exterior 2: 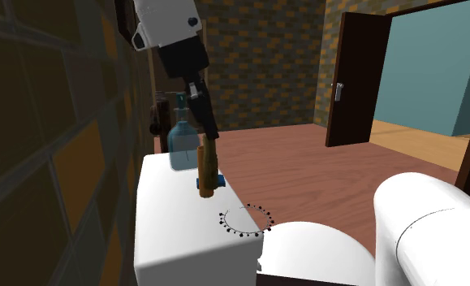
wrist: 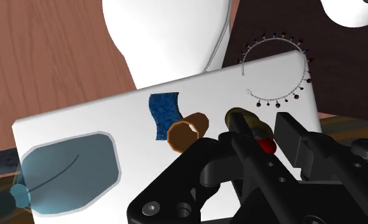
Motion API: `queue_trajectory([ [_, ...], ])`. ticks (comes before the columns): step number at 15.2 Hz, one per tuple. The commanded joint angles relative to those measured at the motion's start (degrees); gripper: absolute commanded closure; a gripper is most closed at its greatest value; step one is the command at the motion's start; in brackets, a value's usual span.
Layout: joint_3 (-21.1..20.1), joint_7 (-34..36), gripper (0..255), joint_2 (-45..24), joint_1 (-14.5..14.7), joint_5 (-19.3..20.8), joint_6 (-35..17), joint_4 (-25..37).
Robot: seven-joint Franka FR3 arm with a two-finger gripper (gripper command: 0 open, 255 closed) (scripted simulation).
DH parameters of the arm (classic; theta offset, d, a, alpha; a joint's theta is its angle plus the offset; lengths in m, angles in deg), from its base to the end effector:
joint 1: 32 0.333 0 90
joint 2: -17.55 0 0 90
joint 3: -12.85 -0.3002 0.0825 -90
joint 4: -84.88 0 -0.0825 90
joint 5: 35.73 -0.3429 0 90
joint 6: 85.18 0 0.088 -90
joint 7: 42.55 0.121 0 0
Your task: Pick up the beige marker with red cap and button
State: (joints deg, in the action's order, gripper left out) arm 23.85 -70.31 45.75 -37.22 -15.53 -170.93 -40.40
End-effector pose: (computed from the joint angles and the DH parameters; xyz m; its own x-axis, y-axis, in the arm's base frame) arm 0.3185 -0.1501 0.5405 0.9314 0.2100 -0.2972 0.2583 -0.9568 0.1332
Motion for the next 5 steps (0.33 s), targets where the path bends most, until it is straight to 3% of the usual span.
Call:
queue_trajectory([
  [1,-0.16,-0.45,255,-0.01,0.0,-0.06,1.61,1.66],
  [5,-0.33,-0.87,255,-0.25,0.02,-0.14,3.15,3.49],
])
